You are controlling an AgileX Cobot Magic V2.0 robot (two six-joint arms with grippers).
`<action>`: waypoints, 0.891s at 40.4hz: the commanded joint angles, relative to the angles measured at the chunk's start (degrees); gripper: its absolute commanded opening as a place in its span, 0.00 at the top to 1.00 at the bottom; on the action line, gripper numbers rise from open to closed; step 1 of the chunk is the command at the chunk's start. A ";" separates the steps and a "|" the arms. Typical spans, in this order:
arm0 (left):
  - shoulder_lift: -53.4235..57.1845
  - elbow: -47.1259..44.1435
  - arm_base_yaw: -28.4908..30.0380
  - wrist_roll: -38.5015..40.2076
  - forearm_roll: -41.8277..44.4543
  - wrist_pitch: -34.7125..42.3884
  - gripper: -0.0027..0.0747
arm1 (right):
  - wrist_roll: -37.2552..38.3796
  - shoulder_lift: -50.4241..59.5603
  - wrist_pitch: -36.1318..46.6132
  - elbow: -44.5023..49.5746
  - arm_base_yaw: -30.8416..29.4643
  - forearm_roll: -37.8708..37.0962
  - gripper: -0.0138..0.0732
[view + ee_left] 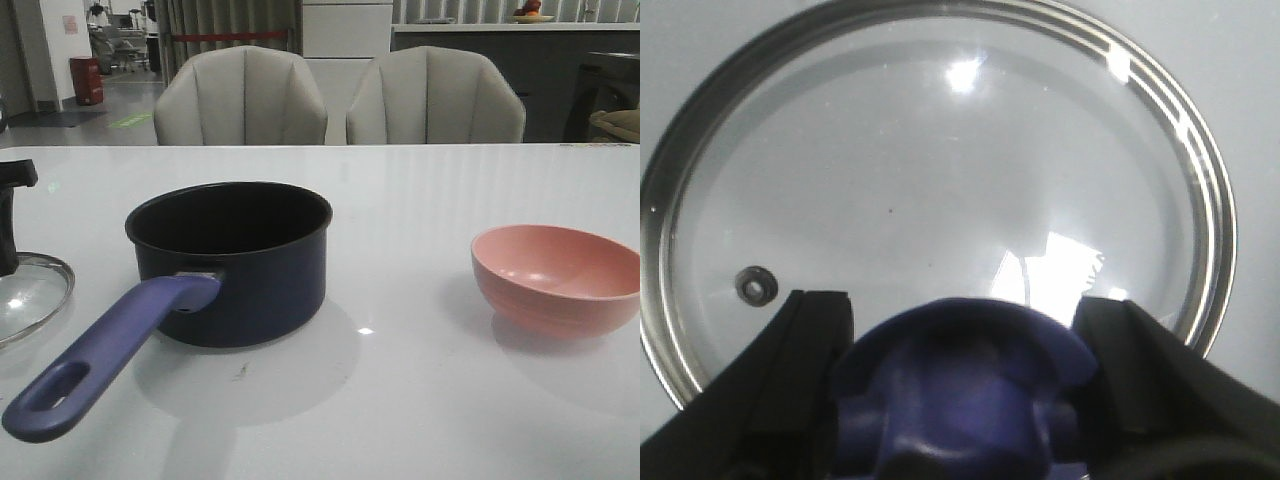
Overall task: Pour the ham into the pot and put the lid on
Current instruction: 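Move the left gripper down to grasp the glass lid knob, then lift the glass lid off the table with the left gripper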
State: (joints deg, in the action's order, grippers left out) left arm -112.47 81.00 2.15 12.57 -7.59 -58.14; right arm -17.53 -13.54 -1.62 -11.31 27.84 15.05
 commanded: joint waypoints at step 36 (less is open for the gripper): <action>8.35 24.73 -6.83 -10.43 -0.84 -13.03 0.66 | -0.22 -0.47 5.03 -1.66 0.04 -0.27 0.67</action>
State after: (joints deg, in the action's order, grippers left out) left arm -107.56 102.25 -1.53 3.70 -6.92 -70.88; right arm -17.42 -13.54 -1.62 -11.31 27.84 15.05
